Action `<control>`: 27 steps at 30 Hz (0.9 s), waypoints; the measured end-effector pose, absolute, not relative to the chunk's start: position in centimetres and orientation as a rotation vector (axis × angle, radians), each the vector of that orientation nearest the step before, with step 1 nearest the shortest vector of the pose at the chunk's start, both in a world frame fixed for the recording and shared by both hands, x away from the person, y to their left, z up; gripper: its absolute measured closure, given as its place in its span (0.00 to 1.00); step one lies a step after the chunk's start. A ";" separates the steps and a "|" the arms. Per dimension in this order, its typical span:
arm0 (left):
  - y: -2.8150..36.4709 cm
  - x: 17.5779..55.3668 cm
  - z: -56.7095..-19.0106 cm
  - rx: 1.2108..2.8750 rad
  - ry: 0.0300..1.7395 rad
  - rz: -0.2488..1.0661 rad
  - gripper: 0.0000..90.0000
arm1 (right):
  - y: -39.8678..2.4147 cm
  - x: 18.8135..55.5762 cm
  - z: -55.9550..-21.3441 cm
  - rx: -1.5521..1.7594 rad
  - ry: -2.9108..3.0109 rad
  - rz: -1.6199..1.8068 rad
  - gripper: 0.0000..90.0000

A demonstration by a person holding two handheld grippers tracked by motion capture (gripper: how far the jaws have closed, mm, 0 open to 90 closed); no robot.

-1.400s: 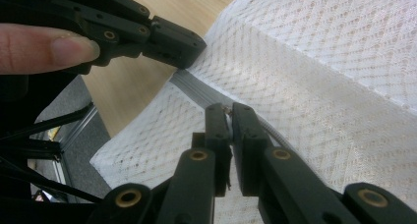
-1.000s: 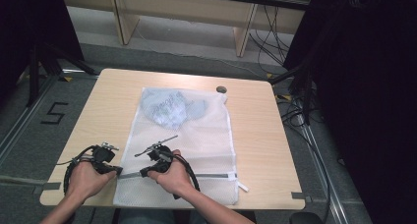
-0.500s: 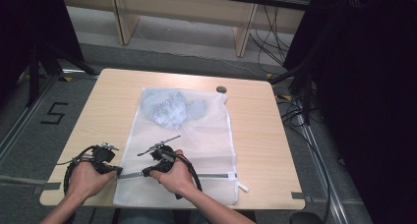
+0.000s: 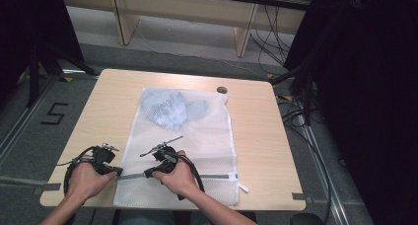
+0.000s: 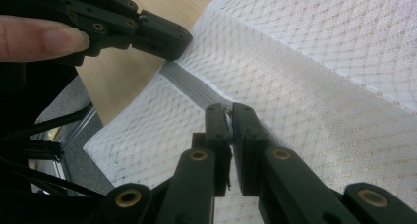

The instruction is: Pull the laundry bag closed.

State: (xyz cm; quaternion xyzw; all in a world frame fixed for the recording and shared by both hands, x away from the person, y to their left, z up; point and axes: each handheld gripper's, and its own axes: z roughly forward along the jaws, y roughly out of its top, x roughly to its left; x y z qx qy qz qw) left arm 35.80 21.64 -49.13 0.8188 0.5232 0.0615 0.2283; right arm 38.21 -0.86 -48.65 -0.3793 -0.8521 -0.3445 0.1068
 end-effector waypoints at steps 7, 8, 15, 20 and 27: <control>21.6 35.8 -49.1 2.254 1.441 0.169 1.00 | -0.9 38.0 -48.5 -1.148 -2.505 -0.985 0.97; 21.6 35.8 -49.1 2.254 1.441 0.169 1.00 | -0.9 38.0 -48.5 -1.148 -2.505 -0.985 0.97; 21.6 35.8 -49.1 2.252 1.445 0.168 1.00 | -1.3 38.0 -48.4 -1.149 -2.504 -0.986 0.97; 21.6 35.8 -49.1 2.253 1.444 0.169 1.00 | -1.3 37.9 -48.2 -1.153 -2.502 -0.980 0.97; 21.6 35.8 -49.2 2.256 1.428 0.166 1.00 | -1.7 37.9 -47.9 -1.152 -2.521 -0.973 0.97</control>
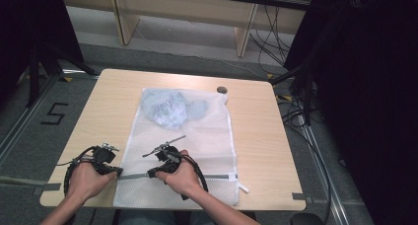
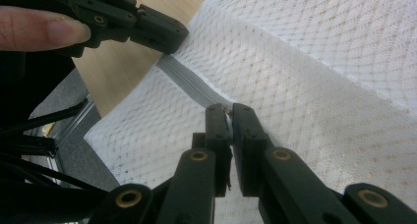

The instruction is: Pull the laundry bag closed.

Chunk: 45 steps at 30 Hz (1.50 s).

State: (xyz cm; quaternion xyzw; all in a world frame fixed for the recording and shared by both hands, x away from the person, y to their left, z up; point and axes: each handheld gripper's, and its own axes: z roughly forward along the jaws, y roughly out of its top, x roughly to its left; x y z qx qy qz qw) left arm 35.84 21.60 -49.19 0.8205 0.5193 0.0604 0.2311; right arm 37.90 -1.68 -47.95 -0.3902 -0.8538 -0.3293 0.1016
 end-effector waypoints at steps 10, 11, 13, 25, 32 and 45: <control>21.6 35.8 -49.2 2.256 1.428 0.165 1.00 | -2.3 37.8 -47.8 -1.165 -2.514 -0.973 0.97; 21.6 35.8 -49.2 2.256 1.428 0.165 1.00 | -2.4 37.9 -47.8 -1.153 -2.522 -0.985 0.97; 21.6 35.8 -49.2 2.256 1.428 0.163 1.00 | -2.5 37.9 -47.8 -1.140 -2.524 -0.993 0.97; 21.5 35.8 -49.3 2.238 1.431 0.174 1.00 | -2.6 38.0 -47.5 -1.133 -2.502 -0.987 0.97; 21.5 35.8 -49.2 2.243 1.444 0.185 1.00 | -2.7 37.9 -47.6 -1.126 -2.514 -0.982 0.97; 21.4 35.7 -49.2 2.245 1.452 0.189 1.00 | -3.2 38.0 -47.4 -1.145 -2.502 -0.986 0.97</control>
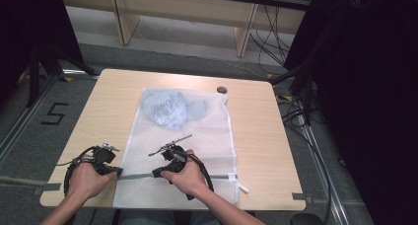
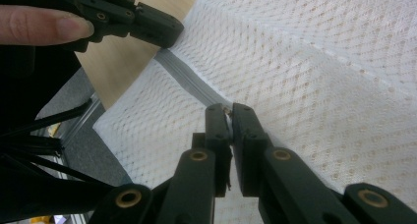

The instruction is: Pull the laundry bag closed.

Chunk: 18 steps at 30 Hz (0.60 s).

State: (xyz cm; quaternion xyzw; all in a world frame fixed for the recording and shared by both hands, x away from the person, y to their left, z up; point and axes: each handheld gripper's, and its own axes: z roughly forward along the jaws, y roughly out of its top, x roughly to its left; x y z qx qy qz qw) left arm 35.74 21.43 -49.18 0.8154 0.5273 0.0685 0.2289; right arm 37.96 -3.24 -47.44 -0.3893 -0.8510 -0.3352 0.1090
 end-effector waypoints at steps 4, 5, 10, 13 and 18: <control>21.5 35.7 -49.2 2.238 1.439 0.179 1.00 | -3.4 38.0 -47.3 -1.165 -2.494 -0.973 0.97; 21.5 35.7 -49.3 2.230 1.433 0.190 1.00 | -3.4 38.0 -47.3 -1.158 -2.500 -0.987 0.97; 21.5 35.7 -49.3 2.233 1.433 0.187 1.00 | -3.6 38.1 -47.2 -1.159 -2.491 -0.982 0.97; 21.5 35.7 -49.3 2.232 1.433 0.188 1.00 | -3.8 38.1 -47.2 -1.173 -2.489 -0.976 0.97; 21.5 35.7 -49.3 2.235 1.443 0.183 1.00 | -4.0 38.1 -47.1 -1.181 -2.480 -0.974 0.97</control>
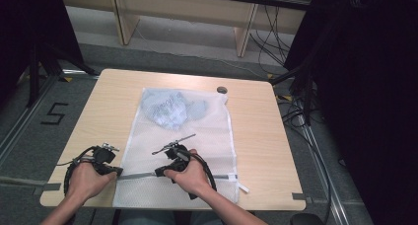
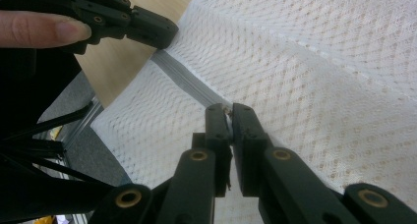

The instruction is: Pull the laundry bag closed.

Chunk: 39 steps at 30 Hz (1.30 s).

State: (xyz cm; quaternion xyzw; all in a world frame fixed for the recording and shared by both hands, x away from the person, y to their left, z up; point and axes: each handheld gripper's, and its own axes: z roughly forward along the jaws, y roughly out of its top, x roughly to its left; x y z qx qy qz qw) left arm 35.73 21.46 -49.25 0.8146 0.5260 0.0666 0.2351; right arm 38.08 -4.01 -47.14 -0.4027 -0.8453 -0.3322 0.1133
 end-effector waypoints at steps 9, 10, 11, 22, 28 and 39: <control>21.4 35.7 -49.4 2.221 1.441 0.197 1.00 | -4.3 38.0 -47.1 -1.182 -2.496 -0.981 0.97; 21.4 35.7 -49.4 2.221 1.441 0.197 1.00 | -4.3 38.0 -47.1 -1.182 -2.496 -0.981 0.97; 21.4 35.7 -49.4 2.221 1.441 0.198 1.00 | -4.4 38.0 -47.1 -1.183 -2.499 -0.973 0.97; 21.6 35.8 -49.2 2.261 1.425 0.175 1.00 | -4.8 38.0 -47.0 -1.201 -2.482 -0.973 0.97; 21.5 35.8 -49.3 2.242 1.440 0.189 1.00 | -5.0 38.0 -46.8 -1.219 -2.480 -0.959 0.97; 21.5 35.7 -49.3 2.237 1.436 0.198 1.00 | -5.7 38.1 -46.8 -1.221 -2.488 -0.964 0.97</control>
